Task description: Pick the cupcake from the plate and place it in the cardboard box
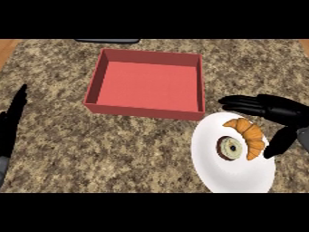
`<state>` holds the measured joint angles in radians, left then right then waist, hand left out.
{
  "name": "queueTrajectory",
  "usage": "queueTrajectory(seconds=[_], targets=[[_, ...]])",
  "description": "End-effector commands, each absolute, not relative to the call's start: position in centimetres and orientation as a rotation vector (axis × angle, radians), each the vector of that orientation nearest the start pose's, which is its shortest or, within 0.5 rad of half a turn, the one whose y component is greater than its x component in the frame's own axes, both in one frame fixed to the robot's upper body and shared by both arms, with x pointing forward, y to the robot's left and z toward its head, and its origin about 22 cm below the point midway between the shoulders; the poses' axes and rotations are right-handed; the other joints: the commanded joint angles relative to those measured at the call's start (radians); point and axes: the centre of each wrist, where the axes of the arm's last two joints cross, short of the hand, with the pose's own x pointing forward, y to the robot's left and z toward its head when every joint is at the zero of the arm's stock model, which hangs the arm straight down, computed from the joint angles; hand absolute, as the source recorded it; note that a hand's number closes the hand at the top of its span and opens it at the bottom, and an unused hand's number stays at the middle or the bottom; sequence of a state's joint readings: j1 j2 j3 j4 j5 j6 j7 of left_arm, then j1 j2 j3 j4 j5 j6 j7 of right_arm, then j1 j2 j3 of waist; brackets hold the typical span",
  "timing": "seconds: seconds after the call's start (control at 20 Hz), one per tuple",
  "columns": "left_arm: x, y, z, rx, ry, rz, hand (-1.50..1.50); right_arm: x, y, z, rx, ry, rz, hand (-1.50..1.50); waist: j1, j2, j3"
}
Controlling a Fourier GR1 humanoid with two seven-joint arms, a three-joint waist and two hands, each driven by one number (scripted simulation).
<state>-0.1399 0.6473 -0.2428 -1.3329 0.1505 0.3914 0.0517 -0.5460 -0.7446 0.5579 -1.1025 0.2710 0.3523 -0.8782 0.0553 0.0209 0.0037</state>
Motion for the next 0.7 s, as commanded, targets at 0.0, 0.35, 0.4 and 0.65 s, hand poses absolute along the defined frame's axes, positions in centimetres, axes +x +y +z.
queueTrajectory(seconds=[0.0,0.35,0.4,0.65], targets=[[26.9,35.0,3.1,0.616,-1.410,-0.244,0.00,35.6,-30.8,6.5,0.343,-1.583,1.876,-1.50,0.006,-0.007,-0.002],[26.8,35.6,2.6,0.622,-1.374,-0.234,0.00,36.7,-27.0,3.6,0.319,-1.430,2.105,-1.50,-0.023,-0.015,-0.003],[28.1,33.2,1.6,0.621,-1.380,-0.232,0.00,39.0,-26.0,6.9,0.330,-1.448,2.098,-1.50,-0.028,-0.012,-0.003],[25.6,36.4,0.5,0.642,-1.371,-0.222,0.00,38.7,-26.2,3.7,0.236,-1.389,2.167,-1.50,-0.039,-0.018,-0.004]])
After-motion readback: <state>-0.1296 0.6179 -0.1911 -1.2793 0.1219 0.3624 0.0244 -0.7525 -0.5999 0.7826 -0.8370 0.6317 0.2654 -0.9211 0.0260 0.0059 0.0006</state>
